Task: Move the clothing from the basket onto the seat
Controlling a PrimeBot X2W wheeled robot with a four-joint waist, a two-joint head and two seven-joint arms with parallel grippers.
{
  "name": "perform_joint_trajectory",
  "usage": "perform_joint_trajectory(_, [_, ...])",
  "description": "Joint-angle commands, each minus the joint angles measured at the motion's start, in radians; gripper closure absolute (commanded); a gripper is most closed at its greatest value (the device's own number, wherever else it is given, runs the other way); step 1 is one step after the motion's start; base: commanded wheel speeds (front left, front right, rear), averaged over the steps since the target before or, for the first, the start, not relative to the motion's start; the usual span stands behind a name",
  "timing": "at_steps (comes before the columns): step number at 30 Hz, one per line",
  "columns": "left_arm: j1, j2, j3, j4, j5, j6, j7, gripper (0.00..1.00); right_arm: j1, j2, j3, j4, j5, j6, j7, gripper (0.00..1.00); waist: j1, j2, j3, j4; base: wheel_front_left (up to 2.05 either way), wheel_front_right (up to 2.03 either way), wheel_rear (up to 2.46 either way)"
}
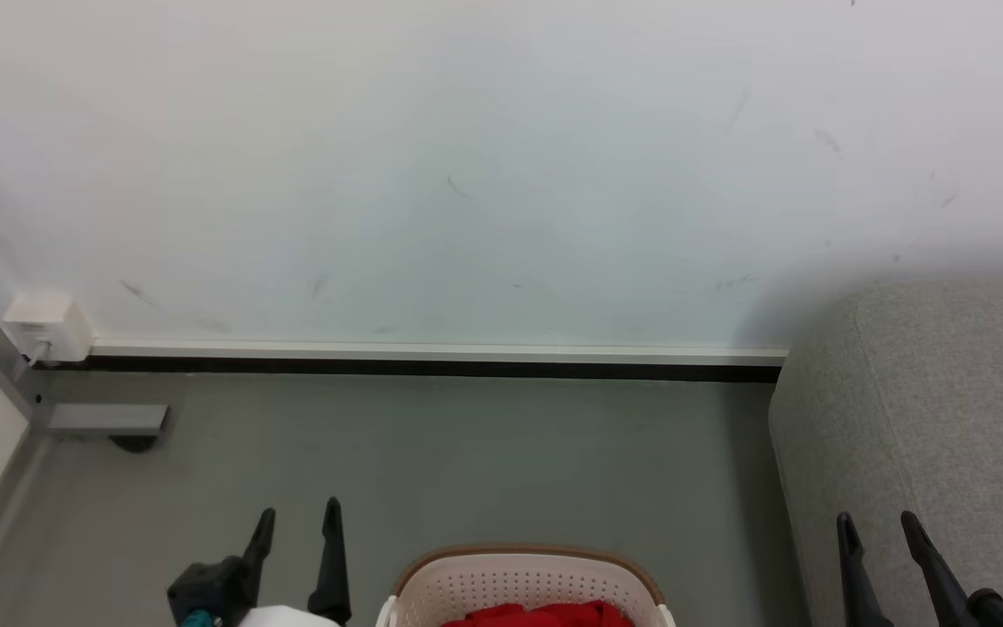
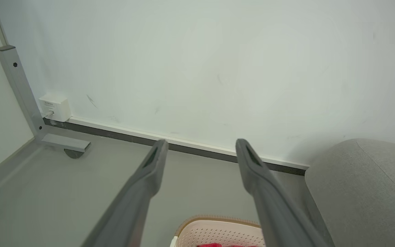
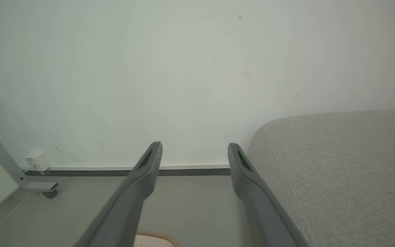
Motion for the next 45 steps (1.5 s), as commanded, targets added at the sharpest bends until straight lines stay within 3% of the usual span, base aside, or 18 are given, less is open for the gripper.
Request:
perform_joint_trajectory(1, [0.01, 0.007, 0.005, 0.007, 0.035, 0.004, -0.014, 0.0, 0.012, 0.001, -0.001, 0.005, -0.021, -0.002, -0.008, 0.0, 0.0, 0.0, -0.002, 0.002, 0.0, 0.0, 0.0])
perform_joint_trajectory(18, [0.031, 0.008, 0.052, 0.037, 0.154, 0.01, -0.045, 0.0, 0.031, 0.005, -0.003, 0.029, -0.089, -0.002, -0.041, 0.0, 0.0, 0.0, -0.009, 0.001, 0.0, 0.0, 0.0])
perform_joint_trajectory(45, [0.011, 0.008, 0.063, 0.038, 0.152, -0.004, -0.042, 0.0, -0.002, 0.007, 0.001, 0.02, -0.074, -0.002, -0.039, 0.0, 0.0, 0.0, 0.035, -0.036, 0.0, 0.0, 0.0])
